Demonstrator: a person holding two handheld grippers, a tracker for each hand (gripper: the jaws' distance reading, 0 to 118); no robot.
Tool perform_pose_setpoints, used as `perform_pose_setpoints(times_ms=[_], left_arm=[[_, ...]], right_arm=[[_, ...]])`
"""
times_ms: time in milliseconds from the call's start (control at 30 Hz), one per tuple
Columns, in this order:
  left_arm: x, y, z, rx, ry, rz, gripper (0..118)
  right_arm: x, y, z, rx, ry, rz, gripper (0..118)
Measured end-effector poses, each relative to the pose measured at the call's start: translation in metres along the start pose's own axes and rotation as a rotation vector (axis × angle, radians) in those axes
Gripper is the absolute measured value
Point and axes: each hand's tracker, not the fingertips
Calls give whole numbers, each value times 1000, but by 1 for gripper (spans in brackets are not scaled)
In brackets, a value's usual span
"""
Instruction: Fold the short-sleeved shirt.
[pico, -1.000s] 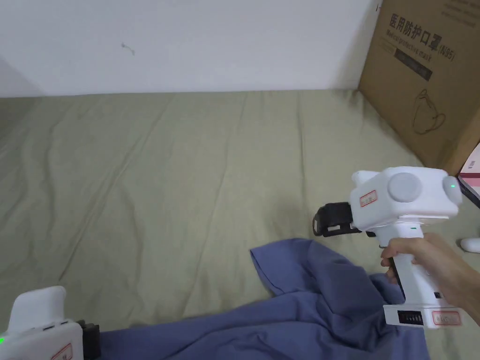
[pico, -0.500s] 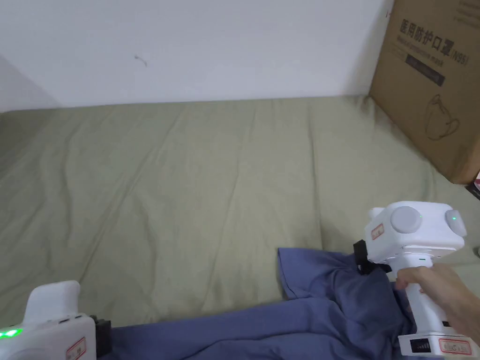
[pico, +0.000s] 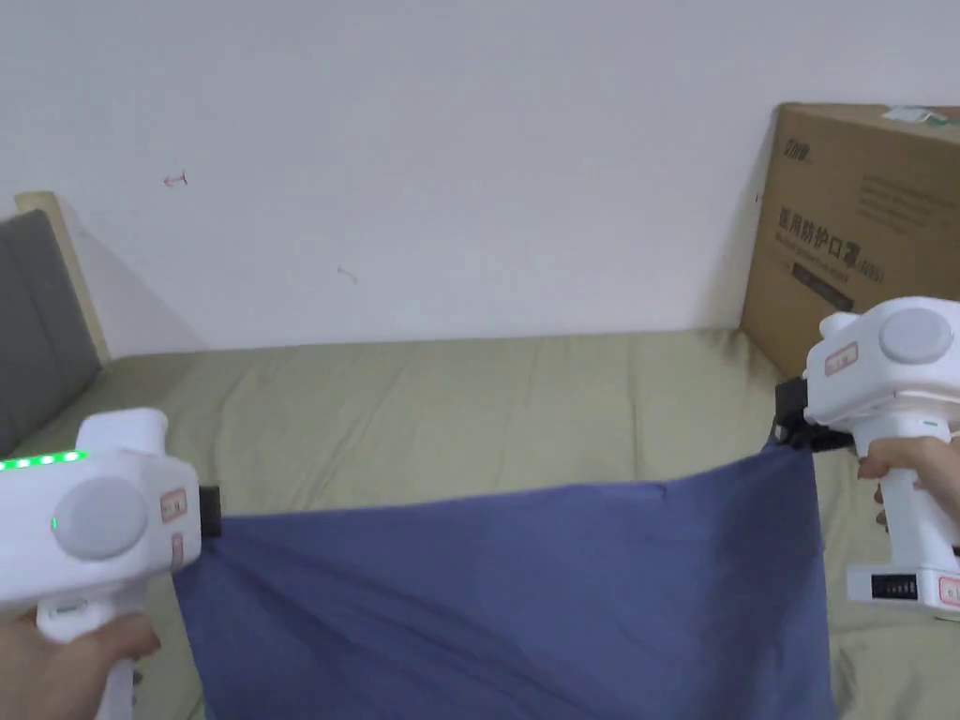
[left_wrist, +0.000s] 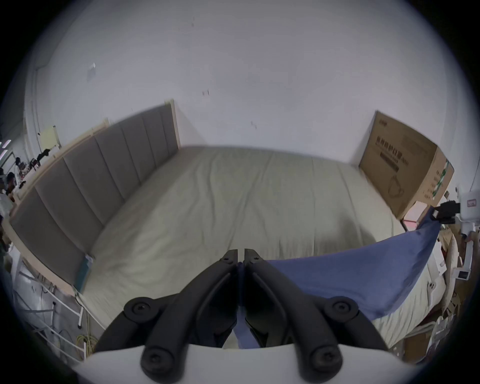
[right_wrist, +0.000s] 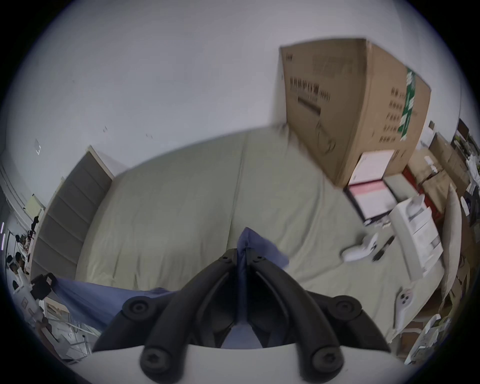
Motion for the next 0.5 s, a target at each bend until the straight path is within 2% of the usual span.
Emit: perform_pose_setpoints(times_ms=[200,367,500], left_arm=[[-7,70,34,136,26,-16,3],[-1,134,30,200,45,-64,3],[-5,186,14,235,38,-30,3]], right_arm=[[13,53,63,135,67,-76,5],[-8,93,94,238,69,-86,5],[-24,132,106,303,83,-129,5]])
